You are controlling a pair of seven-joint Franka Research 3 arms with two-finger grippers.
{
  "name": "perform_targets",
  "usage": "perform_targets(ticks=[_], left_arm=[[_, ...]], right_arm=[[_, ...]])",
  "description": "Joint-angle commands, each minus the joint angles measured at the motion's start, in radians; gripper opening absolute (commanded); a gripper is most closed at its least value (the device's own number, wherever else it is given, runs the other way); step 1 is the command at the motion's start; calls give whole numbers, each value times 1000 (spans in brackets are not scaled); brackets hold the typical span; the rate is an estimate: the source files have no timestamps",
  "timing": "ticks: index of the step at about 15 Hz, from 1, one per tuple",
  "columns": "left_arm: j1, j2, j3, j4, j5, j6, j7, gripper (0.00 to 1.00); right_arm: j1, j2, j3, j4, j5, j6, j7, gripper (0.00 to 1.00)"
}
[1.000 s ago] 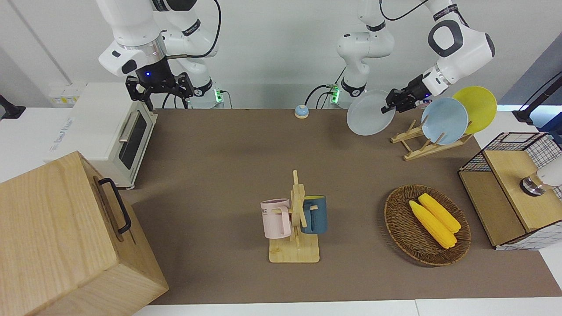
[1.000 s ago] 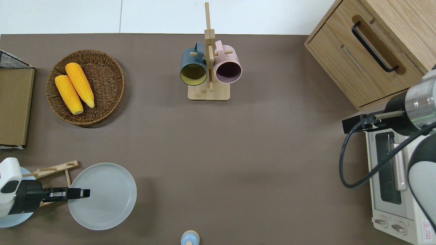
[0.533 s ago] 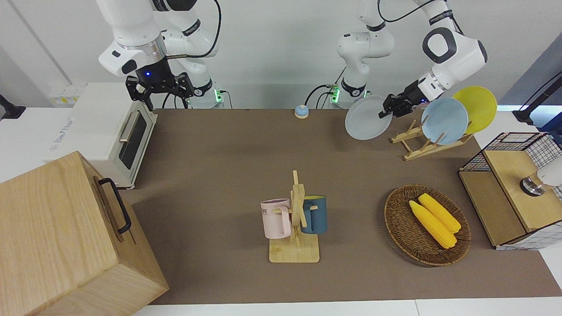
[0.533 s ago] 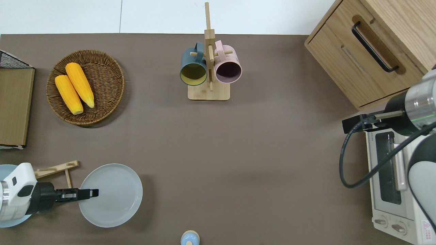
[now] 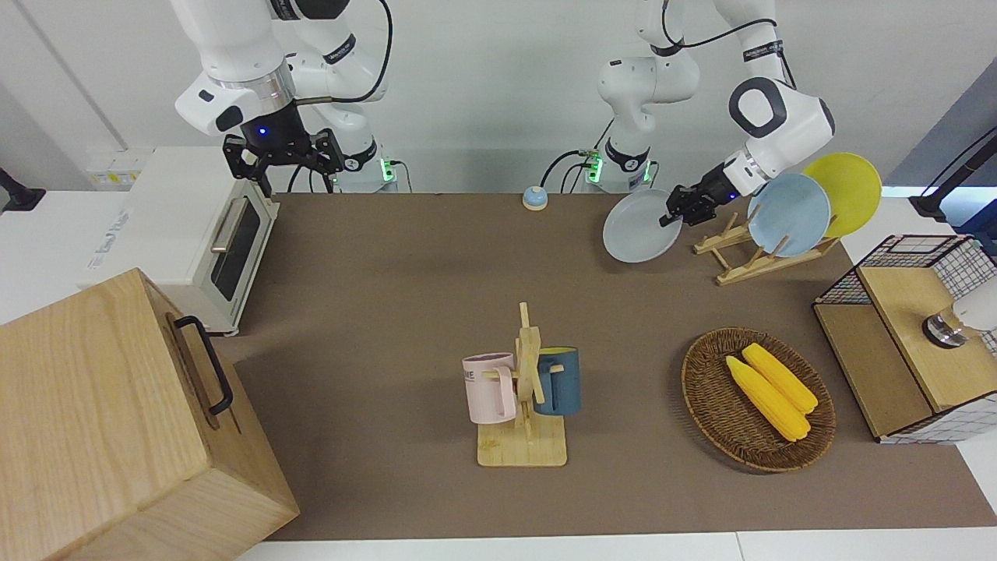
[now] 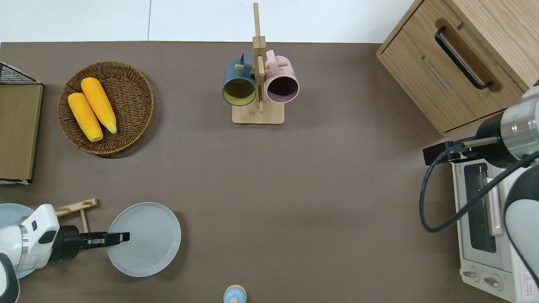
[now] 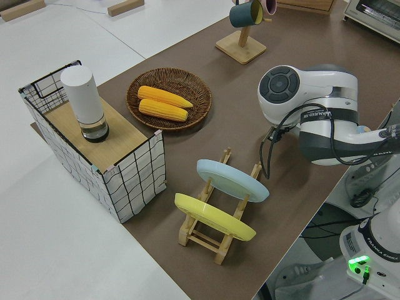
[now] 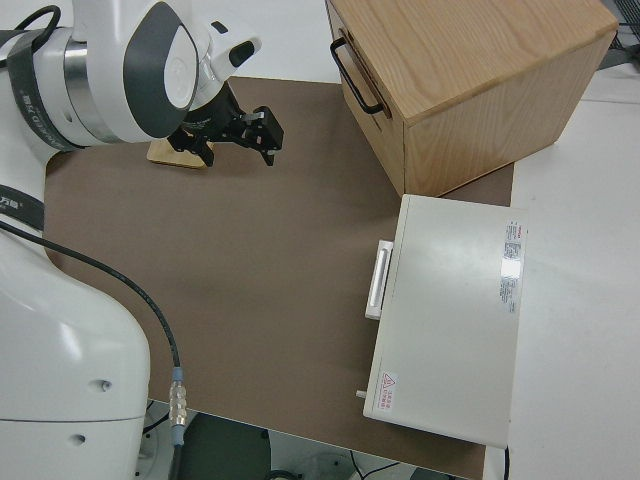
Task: Pick gray plate from low plate rack and place it on table with left arm
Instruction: 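Carry the plate away from the rack and lower it onto the table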
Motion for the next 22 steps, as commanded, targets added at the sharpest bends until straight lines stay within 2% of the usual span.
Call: perform_targets(ticks=[1, 6, 12, 13, 16, 17, 18, 19, 22], left_arm=[[-14, 34, -2, -14, -39, 59, 50, 0], [-15, 74, -10, -17, -60, 96, 83, 0], [-34, 75, -8, -17, -60, 102, 96, 0], [-34, 75, -8, -17, -60, 104, 97, 39], [-34, 75, -8, -17, -60, 116, 100, 323], [-34, 75, -8, -15, -60, 118, 100, 531], [-34, 74, -8, -15, -60, 121, 100, 968], [-34, 74, -8, -15, -60, 124, 100, 995], [-32, 74, -8, -14, -60, 125, 100, 995]], right_arm=[[-19, -3, 18, 9, -2, -14, 13, 983], [-19, -3, 18, 9, -2, -14, 13, 983], [-19, -3, 18, 9, -2, -14, 13, 983], [-19, -3, 18, 9, -2, -14, 13, 983], [-19, -3, 18, 9, -2, -14, 13, 983], [-19, -1, 18, 9, -2, -14, 13, 983], [-19, -1, 18, 9, -2, -14, 13, 983], [-19, -3, 18, 9, -2, -14, 13, 983], [-19, -3, 18, 9, -2, -14, 13, 983]])
